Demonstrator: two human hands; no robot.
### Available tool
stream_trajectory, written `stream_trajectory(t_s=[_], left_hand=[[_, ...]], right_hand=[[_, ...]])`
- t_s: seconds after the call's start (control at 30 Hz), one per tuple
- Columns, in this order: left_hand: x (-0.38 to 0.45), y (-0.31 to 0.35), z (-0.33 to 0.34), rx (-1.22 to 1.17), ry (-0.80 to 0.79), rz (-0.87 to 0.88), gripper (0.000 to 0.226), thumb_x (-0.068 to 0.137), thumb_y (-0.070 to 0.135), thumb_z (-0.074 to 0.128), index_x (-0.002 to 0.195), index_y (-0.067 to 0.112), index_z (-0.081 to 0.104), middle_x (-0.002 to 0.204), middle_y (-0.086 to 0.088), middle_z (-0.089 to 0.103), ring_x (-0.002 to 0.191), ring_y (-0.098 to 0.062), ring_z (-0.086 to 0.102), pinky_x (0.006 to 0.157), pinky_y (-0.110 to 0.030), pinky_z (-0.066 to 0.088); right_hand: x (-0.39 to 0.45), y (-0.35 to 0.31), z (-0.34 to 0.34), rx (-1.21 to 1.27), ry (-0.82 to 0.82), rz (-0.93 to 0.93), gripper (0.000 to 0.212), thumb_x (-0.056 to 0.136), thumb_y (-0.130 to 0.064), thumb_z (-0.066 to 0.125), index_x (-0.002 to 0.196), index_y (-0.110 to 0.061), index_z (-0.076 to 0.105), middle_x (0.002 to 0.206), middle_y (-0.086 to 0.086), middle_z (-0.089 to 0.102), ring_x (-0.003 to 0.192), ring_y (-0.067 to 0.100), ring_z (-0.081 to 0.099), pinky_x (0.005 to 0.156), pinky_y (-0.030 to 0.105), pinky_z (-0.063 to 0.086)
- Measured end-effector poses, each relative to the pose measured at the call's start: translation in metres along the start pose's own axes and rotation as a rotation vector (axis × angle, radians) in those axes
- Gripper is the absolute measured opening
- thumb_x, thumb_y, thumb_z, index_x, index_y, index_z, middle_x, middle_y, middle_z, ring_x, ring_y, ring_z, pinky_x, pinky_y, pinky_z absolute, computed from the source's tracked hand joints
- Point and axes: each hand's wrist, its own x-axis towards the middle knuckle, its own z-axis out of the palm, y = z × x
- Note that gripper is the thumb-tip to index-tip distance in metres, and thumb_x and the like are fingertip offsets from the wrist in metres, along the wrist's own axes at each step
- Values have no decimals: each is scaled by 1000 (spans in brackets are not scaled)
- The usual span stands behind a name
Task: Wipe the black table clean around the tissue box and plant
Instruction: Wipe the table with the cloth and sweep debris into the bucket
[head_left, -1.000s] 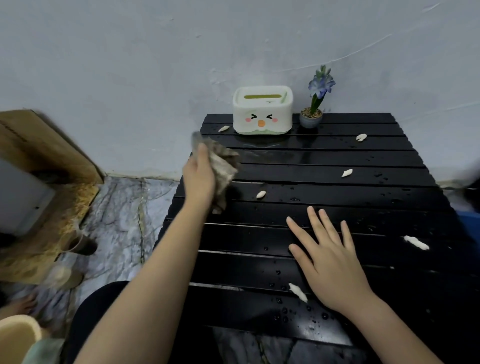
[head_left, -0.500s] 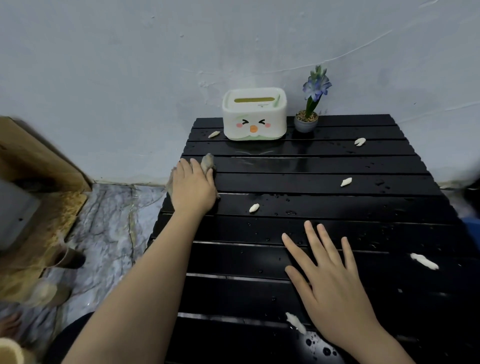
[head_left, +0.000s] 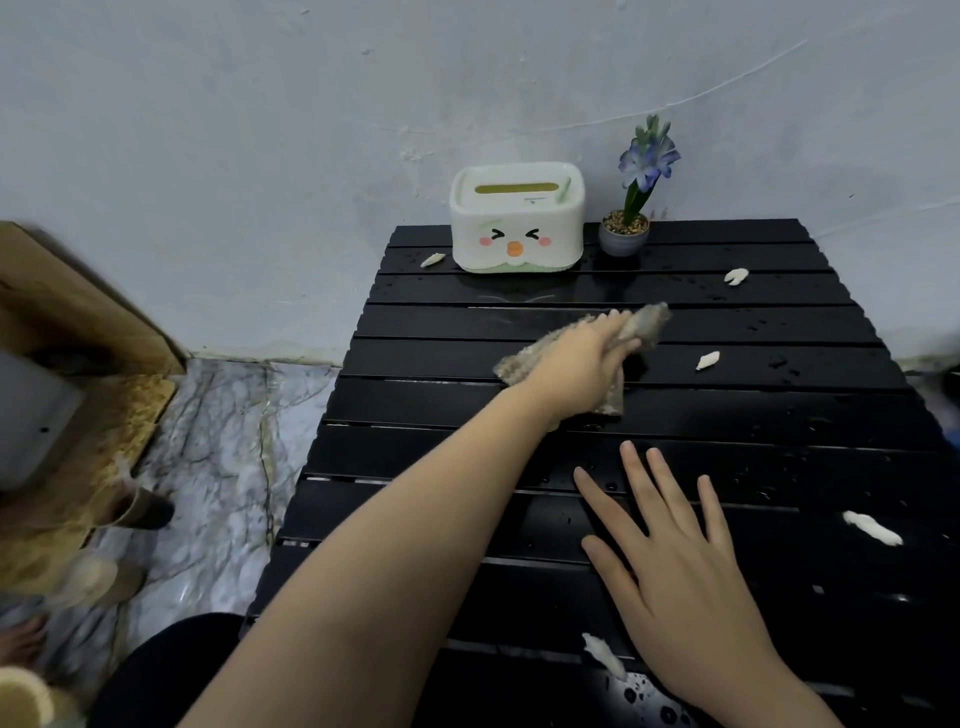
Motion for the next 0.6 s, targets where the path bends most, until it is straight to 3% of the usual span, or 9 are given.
stream_trajectory(t_s=[0.07, 0.13, 0.23, 0.3, 0.33, 0.4, 0.47, 0.6], left_hand=[[-8, -1, -21, -219, 172, -48, 36, 103, 19, 53, 135, 5, 58, 126, -15, 68, 116, -25, 64, 102, -31, 45], [-18, -14, -52, -343, 358, -97, 28, 102, 16, 54, 121, 0, 65, 111, -15, 73, 97, -18, 66, 90, -27, 48], [-45, -49, -111, -202, 522, -102, 19, 102, 24, 53, 108, 14, 68, 97, -2, 73, 83, -3, 63, 81, -15, 47], [-67, -78, -137, -77, 467, -142, 20, 101, 34, 51, 113, 25, 64, 105, 3, 71, 101, -6, 65, 91, -14, 45], [-78, -94, -142, 9, 397, -203, 29, 100, 40, 50, 125, 30, 59, 124, 0, 67, 121, -14, 59, 102, -18, 41], [-98, -123, -138, 240, 249, -345, 56, 100, 52, 46, 152, 40, 30, 162, -5, 30, 151, -21, 22, 120, -36, 23], [-108, -137, -123, 428, 218, -370, 63, 100, 55, 40, 157, 39, 16, 168, -8, 4, 155, -26, 0, 124, -45, 12], [-87, -130, -102, 611, 250, -304, 60, 105, 40, 35, 156, 9, 25, 164, -19, 16, 153, -35, 9, 123, -49, 12]], right_hand=[[0, 2, 2, -7, 5, -5, 57, 100, -57, 11, 155, -43, 13, 166, 2, 3, 153, 20, -6, 122, 54, 7], [0, 3, 5, 3, 15, -10, 56, 100, -58, 11, 155, -46, 6, 166, 0, -2, 152, 18, -11, 122, 53, 3], [0, 4, 7, 7, 13, -13, 55, 100, -60, 7, 153, -49, -1, 166, -2, -7, 151, 16, -17, 122, 52, -3], [0, 5, 7, 18, 18, -12, 55, 100, -60, 6, 154, -48, 1, 166, -1, -6, 151, 15, -18, 122, 51, -4], [0, 5, 6, 23, 20, -11, 55, 100, -60, 6, 154, -47, 2, 166, -1, -5, 151, 15, -18, 122, 51, -5], [0, 4, 6, 29, 21, -10, 55, 101, -60, 7, 154, -47, 2, 166, -2, -5, 150, 15, -20, 122, 51, -6], [0, 4, 6, 32, 21, -13, 55, 100, -60, 7, 154, -48, 1, 166, -3, -7, 150, 14, -21, 122, 50, -7], [0, 6, 5, 74, 17, -29, 54, 101, -60, 11, 154, -47, 5, 166, -4, -8, 150, 13, -21, 122, 49, -9]])
